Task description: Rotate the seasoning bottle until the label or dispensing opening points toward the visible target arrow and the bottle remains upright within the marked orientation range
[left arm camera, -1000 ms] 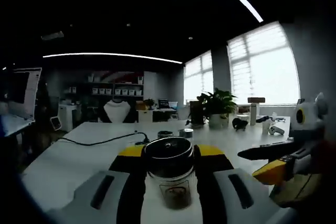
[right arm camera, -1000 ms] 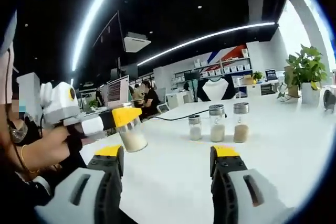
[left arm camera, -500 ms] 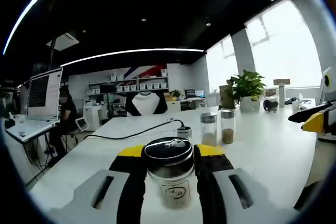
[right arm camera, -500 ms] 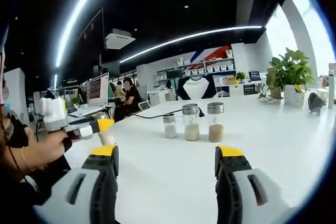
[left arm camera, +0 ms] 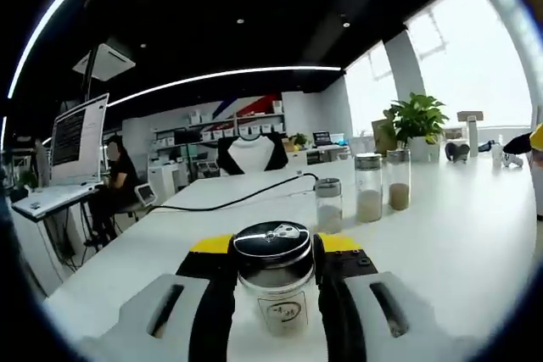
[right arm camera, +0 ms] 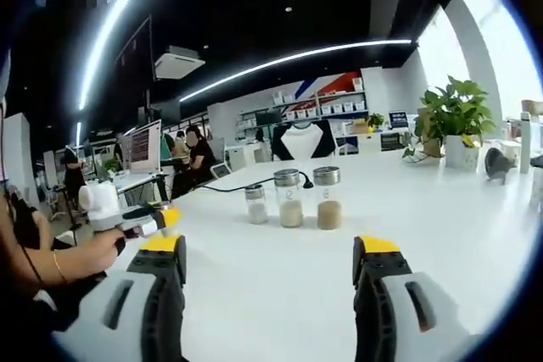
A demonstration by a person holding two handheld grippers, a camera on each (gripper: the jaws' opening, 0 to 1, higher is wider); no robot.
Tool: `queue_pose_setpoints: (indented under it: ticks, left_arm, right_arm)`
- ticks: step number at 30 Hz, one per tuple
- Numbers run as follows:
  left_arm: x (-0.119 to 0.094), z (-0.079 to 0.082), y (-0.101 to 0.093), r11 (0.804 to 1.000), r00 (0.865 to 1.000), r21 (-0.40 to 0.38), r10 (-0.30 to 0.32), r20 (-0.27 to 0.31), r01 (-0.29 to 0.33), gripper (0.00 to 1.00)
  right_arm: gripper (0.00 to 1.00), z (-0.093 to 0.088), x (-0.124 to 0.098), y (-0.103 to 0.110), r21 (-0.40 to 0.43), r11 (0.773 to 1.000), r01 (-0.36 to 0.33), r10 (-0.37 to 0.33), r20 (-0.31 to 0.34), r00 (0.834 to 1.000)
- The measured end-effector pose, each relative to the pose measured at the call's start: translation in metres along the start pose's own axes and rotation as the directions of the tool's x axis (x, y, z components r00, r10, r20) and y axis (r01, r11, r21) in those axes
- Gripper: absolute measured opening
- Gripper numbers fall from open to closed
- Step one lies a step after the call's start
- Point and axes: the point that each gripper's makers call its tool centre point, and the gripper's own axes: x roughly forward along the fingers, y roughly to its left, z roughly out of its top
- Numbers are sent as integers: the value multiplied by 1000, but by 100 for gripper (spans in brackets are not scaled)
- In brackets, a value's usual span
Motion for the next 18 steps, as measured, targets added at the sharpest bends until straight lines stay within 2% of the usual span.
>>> queue_pose_setpoints:
  ticks: [8,11,13,18]
  left_arm:
    - [5,-15,3,1000,1000,1,17,-22,-17,37]
    - [9,-12,3,1000,1000,-12,8,-10,-8,37]
    - [12,-11,2,1000,1000,12,8,-14,-7,38]
    - [12,-11,2,999,999,26,34,-1,-34,38]
  right_arm:
    - [81,-1,2,6,3,1000,-14,14,-15,1000]
    - [81,0,3,4,11,1000,-16,16,-12,1000]
    - [81,1,3,5,14,1000,-17,17,-8,1000]
    - [82,-1,3,6,23,999,-24,24,-16,1000]
